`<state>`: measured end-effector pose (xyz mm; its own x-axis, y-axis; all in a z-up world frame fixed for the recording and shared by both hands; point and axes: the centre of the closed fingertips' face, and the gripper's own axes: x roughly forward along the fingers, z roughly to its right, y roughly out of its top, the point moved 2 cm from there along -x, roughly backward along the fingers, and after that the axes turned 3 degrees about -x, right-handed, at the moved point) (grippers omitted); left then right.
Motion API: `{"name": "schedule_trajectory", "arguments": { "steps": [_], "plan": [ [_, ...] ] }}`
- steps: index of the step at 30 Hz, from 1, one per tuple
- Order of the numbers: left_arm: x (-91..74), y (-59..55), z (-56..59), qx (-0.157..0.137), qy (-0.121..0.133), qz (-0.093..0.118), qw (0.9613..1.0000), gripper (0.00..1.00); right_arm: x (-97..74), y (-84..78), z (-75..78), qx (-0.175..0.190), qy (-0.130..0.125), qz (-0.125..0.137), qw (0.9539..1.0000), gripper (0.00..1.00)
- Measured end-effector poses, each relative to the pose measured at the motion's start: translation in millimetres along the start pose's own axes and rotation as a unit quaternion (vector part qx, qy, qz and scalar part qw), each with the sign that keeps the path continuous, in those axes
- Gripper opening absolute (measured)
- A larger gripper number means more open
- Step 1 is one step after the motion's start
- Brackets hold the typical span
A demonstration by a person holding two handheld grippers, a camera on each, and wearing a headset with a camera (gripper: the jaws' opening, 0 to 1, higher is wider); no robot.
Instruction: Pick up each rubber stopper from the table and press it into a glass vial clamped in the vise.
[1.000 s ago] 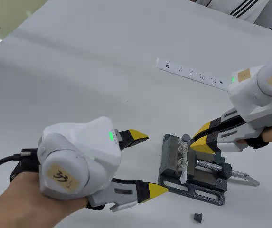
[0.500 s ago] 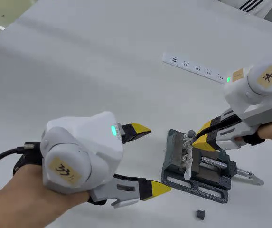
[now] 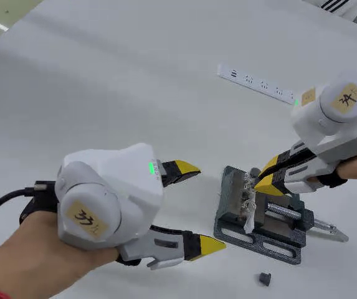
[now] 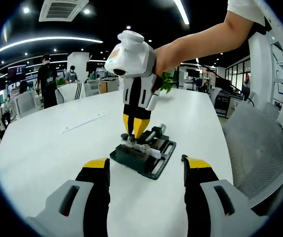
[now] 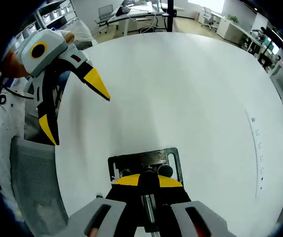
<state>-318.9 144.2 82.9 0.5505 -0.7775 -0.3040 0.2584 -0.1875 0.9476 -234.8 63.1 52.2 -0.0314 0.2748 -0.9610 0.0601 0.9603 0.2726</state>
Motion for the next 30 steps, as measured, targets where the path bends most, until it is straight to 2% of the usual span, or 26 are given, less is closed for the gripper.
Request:
{"name": "schedule_trajectory", "arguments": {
  "steps": [20,30],
  "plan": [
    [0.0,-1.3,-2.3,-0.004,-0.001,0.007,1.0,0.58,2.7,1.2,-1.3,-0.014,-0.001,-0.025,0.9996,0.05],
    [1.5,-0.1,-2.9,-0.006,-0.003,0.01,0.9999,0.58,3.2,2.0,-2.1,-0.008,-0.004,-0.036,0.9993,0.05]
  ]
}}
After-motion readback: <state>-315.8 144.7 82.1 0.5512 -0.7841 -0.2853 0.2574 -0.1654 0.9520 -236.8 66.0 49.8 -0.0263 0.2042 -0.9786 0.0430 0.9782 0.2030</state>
